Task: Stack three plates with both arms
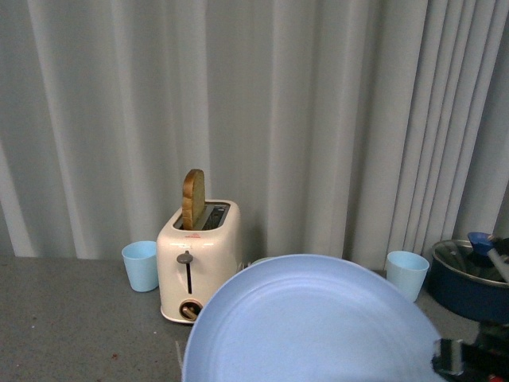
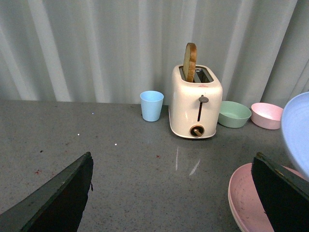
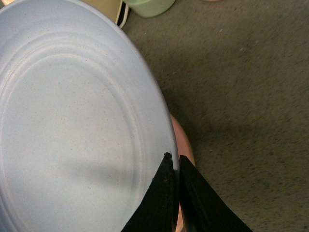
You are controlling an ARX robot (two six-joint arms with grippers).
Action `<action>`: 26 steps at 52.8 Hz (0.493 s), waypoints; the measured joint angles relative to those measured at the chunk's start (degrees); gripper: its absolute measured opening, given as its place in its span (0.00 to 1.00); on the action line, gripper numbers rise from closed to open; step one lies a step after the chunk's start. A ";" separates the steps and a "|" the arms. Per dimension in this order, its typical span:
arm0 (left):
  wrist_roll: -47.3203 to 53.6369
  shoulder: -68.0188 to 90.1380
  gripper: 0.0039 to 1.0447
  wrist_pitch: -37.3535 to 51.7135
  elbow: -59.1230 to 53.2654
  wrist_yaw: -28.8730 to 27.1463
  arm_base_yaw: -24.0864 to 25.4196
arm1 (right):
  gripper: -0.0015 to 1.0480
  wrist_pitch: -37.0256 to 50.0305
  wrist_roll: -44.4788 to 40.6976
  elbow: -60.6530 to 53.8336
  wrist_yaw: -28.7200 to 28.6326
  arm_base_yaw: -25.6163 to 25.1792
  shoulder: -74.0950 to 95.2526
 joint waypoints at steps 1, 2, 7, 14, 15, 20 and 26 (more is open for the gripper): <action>0.00 0.00 0.94 0.00 0.00 0.00 0.00 | 0.03 0.26 0.28 0.00 0.00 0.28 0.44; 0.00 0.00 0.94 0.00 0.00 0.00 0.00 | 0.03 0.79 0.79 0.00 -0.02 0.81 1.36; 0.00 0.00 0.94 0.00 0.00 0.00 0.00 | 0.03 2.75 2.93 0.02 -0.22 2.10 5.60; 0.00 0.00 0.94 0.00 0.00 0.00 0.00 | 0.03 3.82 4.61 0.74 -0.50 2.12 9.33; 0.00 0.00 0.94 0.00 0.00 0.00 0.00 | 0.03 3.98 4.81 0.98 -0.44 2.12 10.05; 0.00 0.00 0.94 0.00 0.00 0.00 0.00 | 0.03 4.70 6.14 2.34 -0.59 2.01 13.57; 0.00 0.00 0.94 0.00 0.00 0.00 0.00 | 0.03 5.90 7.74 3.61 -1.38 2.14 17.53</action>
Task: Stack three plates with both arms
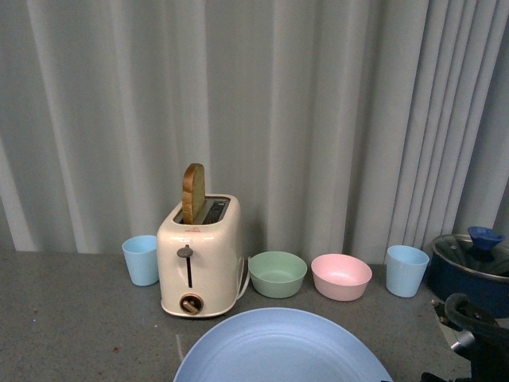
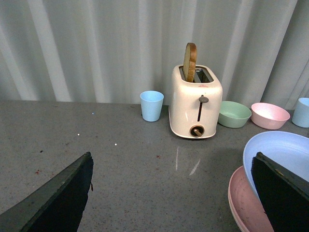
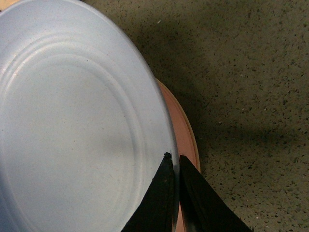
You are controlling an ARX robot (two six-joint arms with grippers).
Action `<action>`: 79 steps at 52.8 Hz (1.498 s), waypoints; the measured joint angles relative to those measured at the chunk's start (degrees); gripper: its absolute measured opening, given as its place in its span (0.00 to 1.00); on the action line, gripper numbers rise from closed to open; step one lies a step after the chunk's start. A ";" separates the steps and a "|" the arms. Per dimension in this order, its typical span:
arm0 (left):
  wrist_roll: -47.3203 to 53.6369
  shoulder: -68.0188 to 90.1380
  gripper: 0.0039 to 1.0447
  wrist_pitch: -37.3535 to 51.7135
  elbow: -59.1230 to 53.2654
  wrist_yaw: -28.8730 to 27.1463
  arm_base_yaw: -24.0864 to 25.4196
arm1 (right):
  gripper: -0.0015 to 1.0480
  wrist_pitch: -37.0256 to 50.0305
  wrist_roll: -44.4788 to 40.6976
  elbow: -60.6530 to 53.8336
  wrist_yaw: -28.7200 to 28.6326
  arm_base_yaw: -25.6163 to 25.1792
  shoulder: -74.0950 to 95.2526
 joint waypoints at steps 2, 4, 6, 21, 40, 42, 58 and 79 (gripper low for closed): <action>0.00 0.00 0.94 0.00 0.00 0.00 0.00 | 0.03 0.42 0.59 0.37 -0.13 0.13 1.25; 0.00 0.00 0.94 0.00 0.00 0.00 0.00 | 0.03 0.68 0.90 0.72 -0.13 0.33 2.21; 0.00 0.00 0.94 0.00 0.00 0.00 0.00 | 0.03 1.01 1.42 1.05 -0.11 0.52 3.23; 0.00 0.00 0.94 0.00 0.00 0.00 0.00 | 0.03 2.25 4.13 2.95 -0.98 1.64 7.06; 0.00 0.00 0.94 0.00 0.00 0.00 0.00 | 0.03 2.27 4.50 3.02 -0.59 2.62 7.82; 0.00 0.00 0.94 0.00 0.00 0.00 0.00 | 0.03 2.27 4.48 3.02 -0.57 2.62 7.87; 0.00 0.00 0.94 0.00 0.00 0.00 0.00 | 0.03 0.79 4.68 2.97 -0.81 2.23 8.50; 0.00 0.00 0.94 0.00 0.00 0.00 0.00 | 0.59 -3.37 4.87 0.07 -0.57 0.63 -1.55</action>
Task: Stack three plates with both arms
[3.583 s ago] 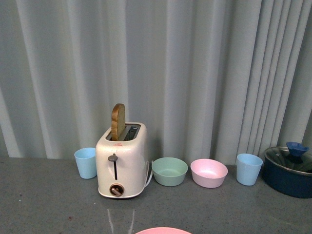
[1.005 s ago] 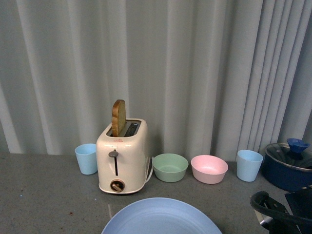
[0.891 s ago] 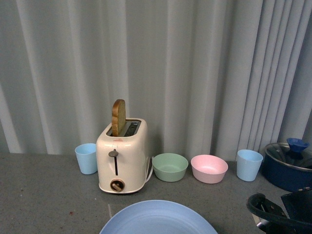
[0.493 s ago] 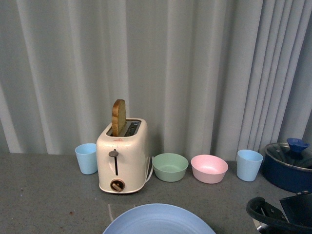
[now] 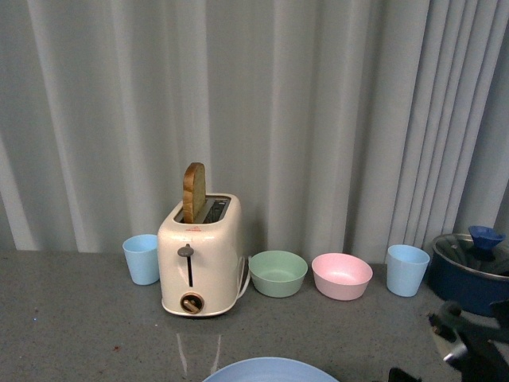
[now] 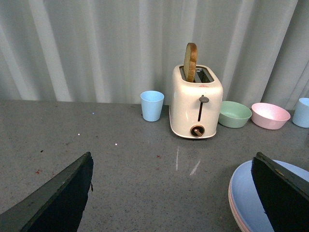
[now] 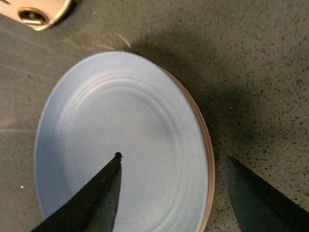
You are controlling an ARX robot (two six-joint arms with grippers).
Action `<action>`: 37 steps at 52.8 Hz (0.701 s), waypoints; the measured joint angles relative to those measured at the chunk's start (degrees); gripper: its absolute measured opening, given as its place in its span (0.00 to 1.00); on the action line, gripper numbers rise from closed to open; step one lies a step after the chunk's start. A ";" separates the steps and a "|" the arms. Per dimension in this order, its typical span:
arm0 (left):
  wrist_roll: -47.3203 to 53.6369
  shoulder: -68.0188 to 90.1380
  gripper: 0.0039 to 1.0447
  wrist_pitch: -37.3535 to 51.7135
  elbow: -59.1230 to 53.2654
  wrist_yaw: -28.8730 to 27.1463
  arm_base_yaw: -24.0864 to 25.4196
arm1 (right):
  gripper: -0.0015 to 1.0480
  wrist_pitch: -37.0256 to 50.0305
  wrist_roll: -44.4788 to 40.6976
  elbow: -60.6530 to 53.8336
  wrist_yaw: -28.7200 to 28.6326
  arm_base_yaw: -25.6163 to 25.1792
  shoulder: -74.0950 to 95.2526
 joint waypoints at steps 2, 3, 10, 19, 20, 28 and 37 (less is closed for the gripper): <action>0.00 0.00 0.94 0.00 0.00 0.00 0.00 | 0.66 -0.66 0.00 -0.76 0.00 -0.31 -2.58; 0.00 0.00 0.94 0.00 0.00 0.00 0.00 | 0.67 -0.90 0.00 -0.90 0.00 -0.39 -3.21; 0.00 0.00 0.94 0.00 0.00 0.00 0.00 | 0.89 -3.74 -0.48 -3.61 1.11 -2.16 -12.96; 0.00 0.00 0.94 0.00 0.00 0.00 0.00 | 0.93 -9.73 -2.93 -5.99 6.64 -5.88 -27.76; 0.00 0.00 0.94 0.00 0.00 0.00 0.00 | 0.93 -10.21 -3.19 -6.08 7.06 -6.14 -28.79; 0.00 0.00 0.94 0.00 0.00 0.00 0.00 | 0.93 -17.25 -7.41 -6.75 11.69 -9.66 -45.27; 0.00 0.00 0.94 0.00 0.00 0.00 0.00 | 0.93 -24.65 -12.31 -6.75 15.61 -10.56 -60.11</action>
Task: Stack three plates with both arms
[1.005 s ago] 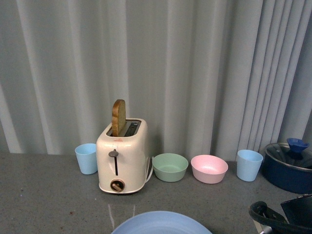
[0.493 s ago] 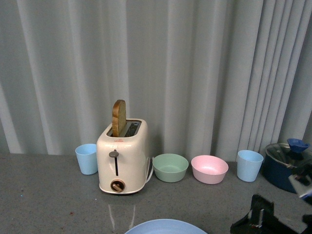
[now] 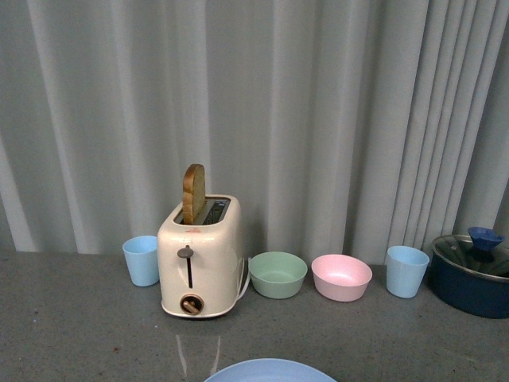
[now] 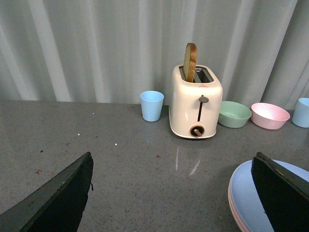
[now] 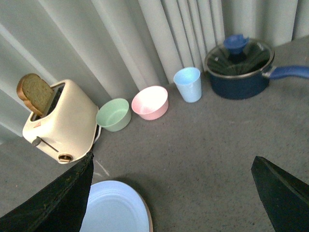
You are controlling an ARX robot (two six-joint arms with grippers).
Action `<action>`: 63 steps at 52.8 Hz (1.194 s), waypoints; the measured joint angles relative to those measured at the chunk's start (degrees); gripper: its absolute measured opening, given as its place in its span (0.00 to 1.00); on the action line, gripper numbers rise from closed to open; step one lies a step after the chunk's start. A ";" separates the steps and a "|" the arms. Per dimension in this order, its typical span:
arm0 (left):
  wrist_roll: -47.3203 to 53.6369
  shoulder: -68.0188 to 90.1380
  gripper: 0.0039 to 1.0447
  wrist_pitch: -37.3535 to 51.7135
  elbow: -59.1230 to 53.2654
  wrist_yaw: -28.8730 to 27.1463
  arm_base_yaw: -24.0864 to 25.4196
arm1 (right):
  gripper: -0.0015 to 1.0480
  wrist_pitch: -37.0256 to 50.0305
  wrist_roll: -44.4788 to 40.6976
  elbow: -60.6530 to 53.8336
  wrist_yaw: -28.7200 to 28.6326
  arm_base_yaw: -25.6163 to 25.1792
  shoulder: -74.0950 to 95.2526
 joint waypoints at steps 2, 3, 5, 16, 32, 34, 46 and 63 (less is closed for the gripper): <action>0.00 0.00 0.94 0.00 0.00 0.00 0.00 | 0.93 -1.33 -1.11 0.00 0.61 0.33 -2.71; 0.00 0.00 0.94 0.00 0.00 0.00 0.00 | 0.93 -1.92 -1.42 0.00 0.90 0.59 -3.93; 0.00 0.00 0.94 0.00 0.00 0.00 0.00 | 0.90 -0.39 -3.76 -0.70 1.86 1.14 -5.84; 0.00 0.00 0.94 0.00 0.00 0.00 0.00 | 0.55 8.48 -19.47 -10.40 -1.53 0.13 -18.18; 0.00 0.00 0.94 0.00 0.00 0.00 0.00 | 0.04 9.99 -22.01 -18.51 -2.64 -2.73 -23.58; 0.00 0.00 0.94 0.00 0.00 0.00 0.00 | 0.03 10.05 -22.21 -19.34 -2.64 -2.73 -24.48; 0.00 0.00 0.94 0.00 0.00 0.00 0.00 | 0.03 9.97 -22.23 -22.64 -2.64 -2.73 -27.87; 0.00 0.00 0.94 0.00 0.00 0.00 0.00 | 0.03 8.46 -22.23 -25.16 -2.64 -2.73 -32.09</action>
